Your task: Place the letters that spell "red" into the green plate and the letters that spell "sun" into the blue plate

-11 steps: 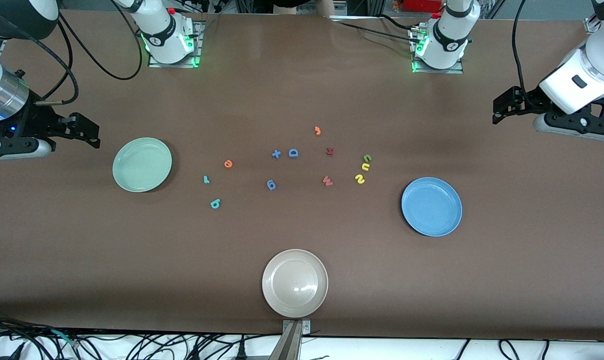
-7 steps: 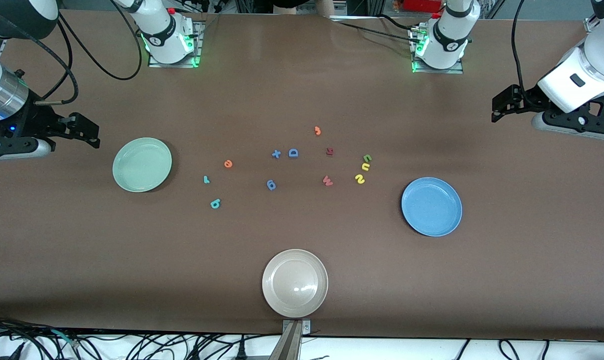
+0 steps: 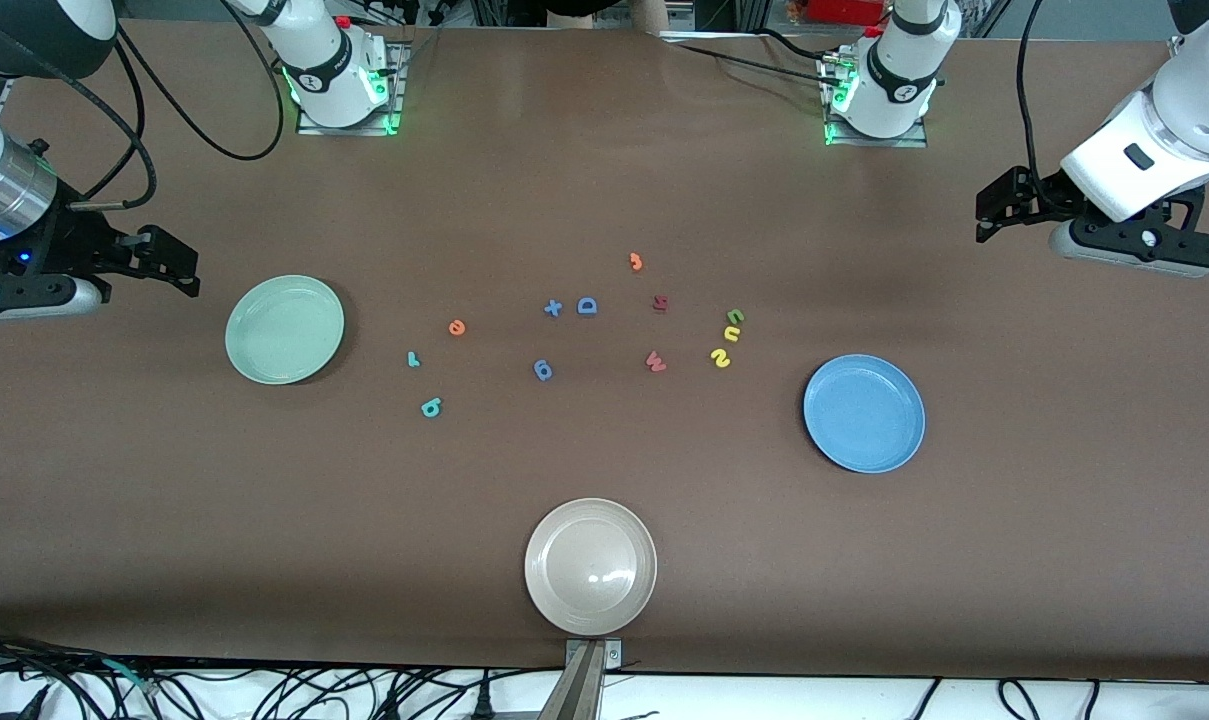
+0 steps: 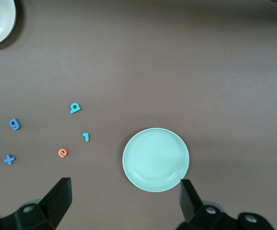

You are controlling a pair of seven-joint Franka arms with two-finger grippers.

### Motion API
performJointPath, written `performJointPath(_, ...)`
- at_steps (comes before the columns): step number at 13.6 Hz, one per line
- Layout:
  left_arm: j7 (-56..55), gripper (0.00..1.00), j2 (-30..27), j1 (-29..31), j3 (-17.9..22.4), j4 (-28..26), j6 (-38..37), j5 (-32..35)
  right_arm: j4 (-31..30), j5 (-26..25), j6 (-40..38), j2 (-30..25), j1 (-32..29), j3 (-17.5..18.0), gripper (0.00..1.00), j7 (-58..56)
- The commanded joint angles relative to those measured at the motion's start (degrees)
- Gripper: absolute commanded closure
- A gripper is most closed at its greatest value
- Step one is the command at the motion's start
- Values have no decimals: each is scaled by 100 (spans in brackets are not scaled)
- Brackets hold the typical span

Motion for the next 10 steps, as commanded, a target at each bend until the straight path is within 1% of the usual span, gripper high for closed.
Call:
performJointPath(1,6,0,-59,113,2,5,-61,156,1,108,-54,-48,-11,-18,0,24)
performJointPath(10,-3,0,-50,149,-16,5,-52,156,-26,29,-80,-48,-11,-27,0,33)
